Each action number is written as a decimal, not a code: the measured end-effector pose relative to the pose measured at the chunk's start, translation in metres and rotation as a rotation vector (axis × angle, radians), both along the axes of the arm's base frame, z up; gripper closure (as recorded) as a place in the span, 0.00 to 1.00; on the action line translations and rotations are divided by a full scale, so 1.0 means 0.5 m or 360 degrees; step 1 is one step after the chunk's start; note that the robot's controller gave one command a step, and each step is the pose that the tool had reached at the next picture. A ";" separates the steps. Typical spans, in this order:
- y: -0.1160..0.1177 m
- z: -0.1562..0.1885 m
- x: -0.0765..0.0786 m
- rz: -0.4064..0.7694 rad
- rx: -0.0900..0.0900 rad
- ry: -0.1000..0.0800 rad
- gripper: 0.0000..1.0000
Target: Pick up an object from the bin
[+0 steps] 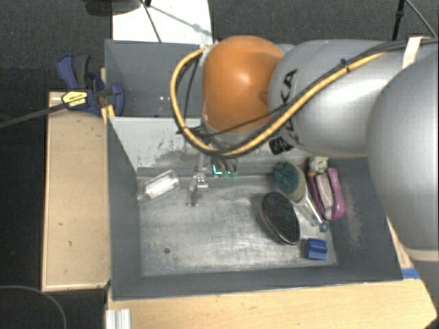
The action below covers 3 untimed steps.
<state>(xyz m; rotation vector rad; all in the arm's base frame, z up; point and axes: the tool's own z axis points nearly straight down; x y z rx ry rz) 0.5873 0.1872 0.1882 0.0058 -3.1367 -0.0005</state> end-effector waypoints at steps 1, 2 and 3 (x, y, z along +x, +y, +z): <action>0.023 -0.186 -0.014 0.0402 0.0001 -0.0022 0.00; -0.086 0.037 0.016 0.0207 0.0001 -0.0028 0.00; -0.070 -0.164 -0.028 0.0253 0.0001 0.0002 0.00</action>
Offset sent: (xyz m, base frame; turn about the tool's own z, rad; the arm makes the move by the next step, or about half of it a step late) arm -0.0132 0.0143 -0.1182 -0.2713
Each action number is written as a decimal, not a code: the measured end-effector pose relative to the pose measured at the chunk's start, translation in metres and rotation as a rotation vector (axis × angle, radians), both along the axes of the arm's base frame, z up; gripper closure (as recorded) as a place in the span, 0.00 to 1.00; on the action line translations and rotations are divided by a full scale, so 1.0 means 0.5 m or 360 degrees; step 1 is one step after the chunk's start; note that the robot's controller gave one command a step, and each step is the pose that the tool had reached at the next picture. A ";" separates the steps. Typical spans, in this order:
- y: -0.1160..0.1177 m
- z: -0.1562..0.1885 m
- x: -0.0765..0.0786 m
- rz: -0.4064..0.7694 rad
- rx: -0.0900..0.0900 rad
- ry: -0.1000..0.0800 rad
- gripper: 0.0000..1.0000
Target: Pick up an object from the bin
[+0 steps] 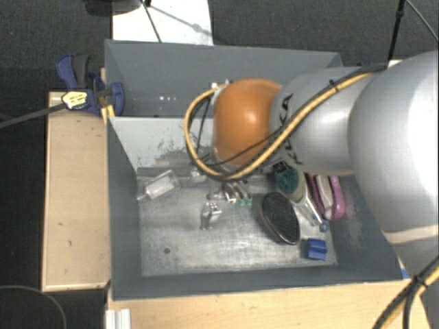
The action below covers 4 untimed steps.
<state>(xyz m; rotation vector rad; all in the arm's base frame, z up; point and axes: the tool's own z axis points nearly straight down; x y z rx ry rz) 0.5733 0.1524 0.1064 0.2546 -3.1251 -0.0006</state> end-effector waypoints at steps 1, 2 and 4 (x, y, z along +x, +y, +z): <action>0.038 0.166 0.044 -0.0002 0.0007 -0.0029 0.00; 0.067 -0.075 -0.027 -0.0177 0.0005 -0.0016 0.00; -0.012 0.033 -0.165 -0.0167 -0.0005 0.0004 0.00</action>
Offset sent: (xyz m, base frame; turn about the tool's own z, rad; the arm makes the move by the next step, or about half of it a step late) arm 0.0189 0.0177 0.0770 0.0034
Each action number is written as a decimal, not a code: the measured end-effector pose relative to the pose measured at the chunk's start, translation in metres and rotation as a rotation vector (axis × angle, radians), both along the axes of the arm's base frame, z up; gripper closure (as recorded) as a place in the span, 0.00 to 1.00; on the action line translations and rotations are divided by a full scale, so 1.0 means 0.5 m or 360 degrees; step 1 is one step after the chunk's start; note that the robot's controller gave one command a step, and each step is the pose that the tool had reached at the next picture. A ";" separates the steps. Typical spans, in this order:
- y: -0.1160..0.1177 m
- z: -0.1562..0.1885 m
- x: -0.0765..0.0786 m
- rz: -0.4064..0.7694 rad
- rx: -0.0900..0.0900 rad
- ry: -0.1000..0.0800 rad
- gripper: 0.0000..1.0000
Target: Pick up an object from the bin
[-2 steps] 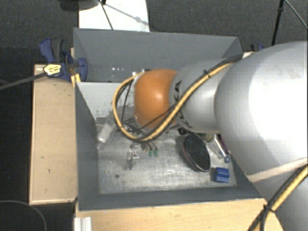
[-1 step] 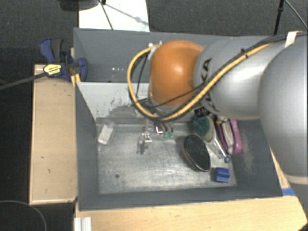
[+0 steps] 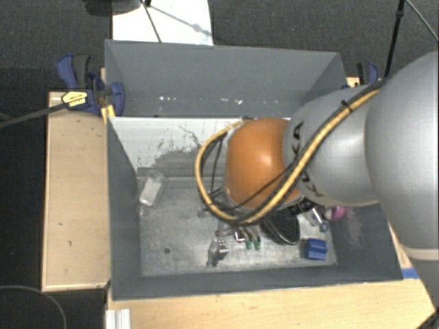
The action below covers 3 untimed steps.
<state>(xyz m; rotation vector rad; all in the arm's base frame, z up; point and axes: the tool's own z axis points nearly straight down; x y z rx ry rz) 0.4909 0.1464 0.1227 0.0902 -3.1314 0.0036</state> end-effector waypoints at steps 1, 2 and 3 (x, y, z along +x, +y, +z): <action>-0.076 0.137 -0.009 -0.0040 0.0004 -0.0026 0.00; -0.169 -0.020 -0.021 0.0066 0.0001 -0.0005 0.00; -0.234 -0.097 -0.006 0.0489 0.0008 -0.0032 0.00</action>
Offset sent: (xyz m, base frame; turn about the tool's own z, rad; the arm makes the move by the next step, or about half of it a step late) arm -0.0065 -0.0360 0.0647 0.0198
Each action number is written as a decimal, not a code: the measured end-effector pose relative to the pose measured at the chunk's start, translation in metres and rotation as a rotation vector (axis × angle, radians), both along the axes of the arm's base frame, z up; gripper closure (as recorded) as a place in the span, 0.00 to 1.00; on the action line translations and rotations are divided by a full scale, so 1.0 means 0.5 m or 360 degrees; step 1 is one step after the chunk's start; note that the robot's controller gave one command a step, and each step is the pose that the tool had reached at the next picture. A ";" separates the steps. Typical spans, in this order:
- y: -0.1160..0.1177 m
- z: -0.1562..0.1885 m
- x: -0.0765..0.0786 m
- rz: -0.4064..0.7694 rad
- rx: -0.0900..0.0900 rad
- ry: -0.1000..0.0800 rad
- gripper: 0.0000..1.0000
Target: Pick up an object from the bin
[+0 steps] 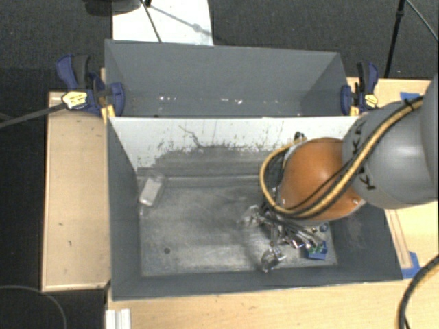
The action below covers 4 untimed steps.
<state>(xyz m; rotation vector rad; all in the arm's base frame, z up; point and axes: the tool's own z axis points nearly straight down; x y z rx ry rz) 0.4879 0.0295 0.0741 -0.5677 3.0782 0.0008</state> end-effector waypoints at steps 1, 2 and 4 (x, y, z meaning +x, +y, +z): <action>-0.105 0.017 0.009 0.0188 -0.0006 0.0010 0.00; -0.210 -0.006 0.063 0.0525 0.0013 0.0018 0.00; -0.328 0.014 0.193 -0.0141 0.0021 0.0057 0.00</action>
Offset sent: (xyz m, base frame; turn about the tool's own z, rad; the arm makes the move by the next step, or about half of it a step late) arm 0.0036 -0.0505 0.0077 -0.1213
